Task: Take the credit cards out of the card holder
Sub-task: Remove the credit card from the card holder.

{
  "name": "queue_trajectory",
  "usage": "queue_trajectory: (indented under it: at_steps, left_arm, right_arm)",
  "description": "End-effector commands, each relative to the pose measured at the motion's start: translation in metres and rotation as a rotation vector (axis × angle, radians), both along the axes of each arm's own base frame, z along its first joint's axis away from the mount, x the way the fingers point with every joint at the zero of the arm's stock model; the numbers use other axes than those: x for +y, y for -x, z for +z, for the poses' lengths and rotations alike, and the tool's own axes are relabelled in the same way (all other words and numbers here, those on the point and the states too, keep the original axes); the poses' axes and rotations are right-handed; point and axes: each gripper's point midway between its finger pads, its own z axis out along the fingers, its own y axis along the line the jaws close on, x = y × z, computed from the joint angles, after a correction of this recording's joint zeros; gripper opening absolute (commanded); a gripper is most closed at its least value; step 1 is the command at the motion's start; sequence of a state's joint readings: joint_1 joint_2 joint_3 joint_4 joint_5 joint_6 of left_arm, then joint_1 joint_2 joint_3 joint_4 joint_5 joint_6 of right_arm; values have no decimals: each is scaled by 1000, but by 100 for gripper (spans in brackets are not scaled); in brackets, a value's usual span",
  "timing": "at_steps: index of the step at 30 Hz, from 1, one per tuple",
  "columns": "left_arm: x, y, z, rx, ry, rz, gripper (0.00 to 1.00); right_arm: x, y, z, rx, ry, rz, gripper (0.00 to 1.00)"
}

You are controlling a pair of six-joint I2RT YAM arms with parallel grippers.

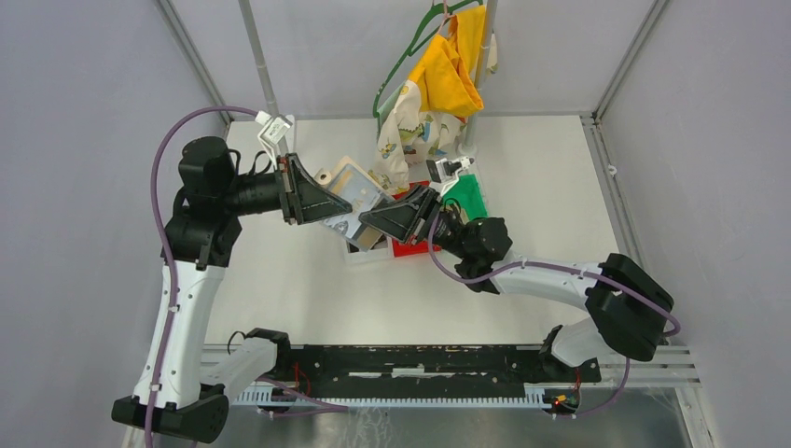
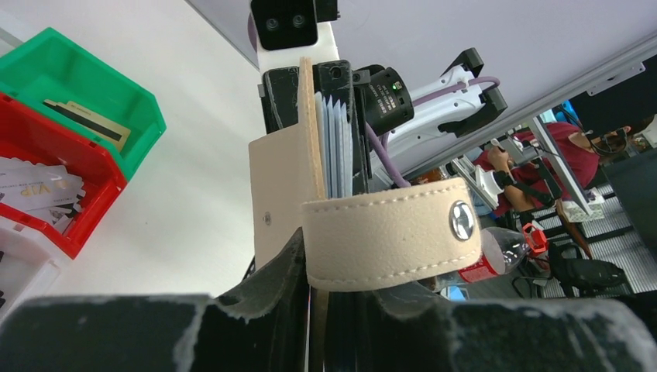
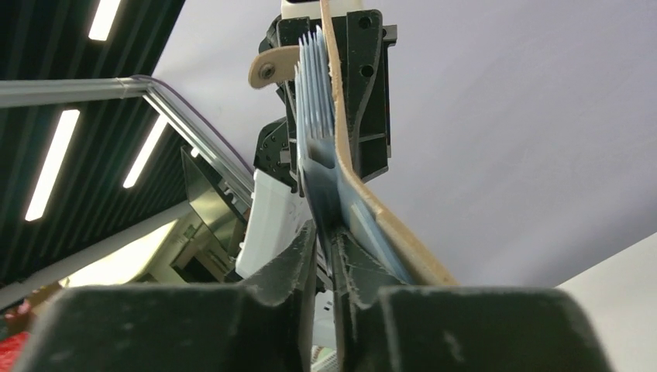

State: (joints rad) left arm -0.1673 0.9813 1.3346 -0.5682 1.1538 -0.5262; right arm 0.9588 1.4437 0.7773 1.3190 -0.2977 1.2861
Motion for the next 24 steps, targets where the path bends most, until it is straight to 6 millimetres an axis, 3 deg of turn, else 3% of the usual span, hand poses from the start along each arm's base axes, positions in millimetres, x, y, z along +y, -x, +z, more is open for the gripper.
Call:
queue_trajectory:
  at_steps: [1, 3, 14, 24]
  left_arm:
    - [-2, 22, 17, -70, 26, -76, 29]
    - [-2, 22, 17, -66, 27, -82, 30]
    - [-3, 25, 23, -41, 53, -113, 33]
    - [-4, 23, 26, -36, 61, -109, 24]
  right_arm:
    - [-2, 3, 28, -33, -76, 22, 8]
    - [-5, 4, 25, -31, -77, 17, 0]
    - [-25, 14, 13, -44, -116, 2, 0]
    - [-34, 20, 12, -65, -125, -6, 0]
